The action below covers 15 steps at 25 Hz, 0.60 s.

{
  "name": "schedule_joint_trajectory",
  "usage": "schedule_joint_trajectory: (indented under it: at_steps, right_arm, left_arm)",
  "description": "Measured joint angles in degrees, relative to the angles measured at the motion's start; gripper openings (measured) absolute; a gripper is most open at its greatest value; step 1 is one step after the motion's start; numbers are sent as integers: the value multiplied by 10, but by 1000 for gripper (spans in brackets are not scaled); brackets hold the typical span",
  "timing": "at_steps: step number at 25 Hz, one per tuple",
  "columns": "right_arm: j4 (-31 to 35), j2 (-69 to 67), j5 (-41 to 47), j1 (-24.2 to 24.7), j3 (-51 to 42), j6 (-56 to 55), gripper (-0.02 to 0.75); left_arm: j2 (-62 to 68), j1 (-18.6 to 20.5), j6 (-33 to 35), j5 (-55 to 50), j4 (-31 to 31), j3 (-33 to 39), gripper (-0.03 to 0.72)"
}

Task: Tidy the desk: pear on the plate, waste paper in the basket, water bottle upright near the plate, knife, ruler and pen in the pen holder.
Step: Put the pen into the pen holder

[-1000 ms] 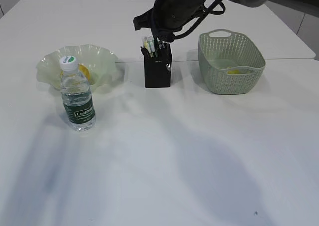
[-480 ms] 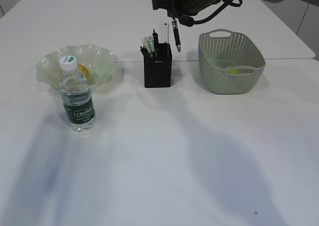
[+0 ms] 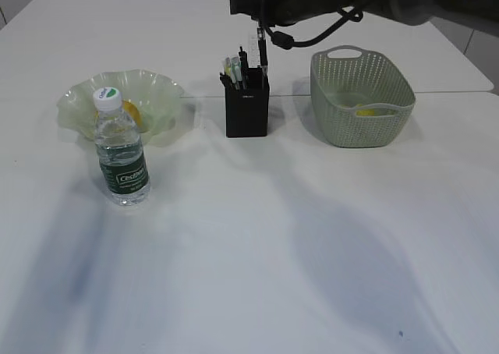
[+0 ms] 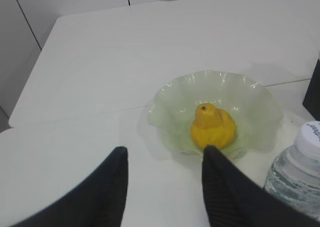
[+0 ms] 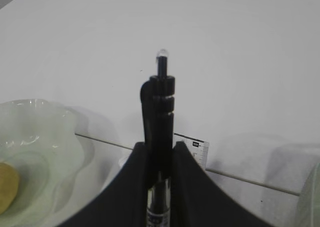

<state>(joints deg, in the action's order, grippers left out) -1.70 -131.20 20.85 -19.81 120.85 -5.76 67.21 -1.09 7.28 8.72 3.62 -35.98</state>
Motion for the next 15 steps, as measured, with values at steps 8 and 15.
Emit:
schedule_joint_trajectory:
  at_steps: [8, 15]
  right_arm:
    - [0, -23, -72, 0, 0, 6, 70]
    - [-2, -39, -112, 0, 0, 6, 70]
  left_arm:
    - [0, 0, 0, 0, -17, 0, 341]
    - [0, 0, 0, 0, -17, 0, 341]
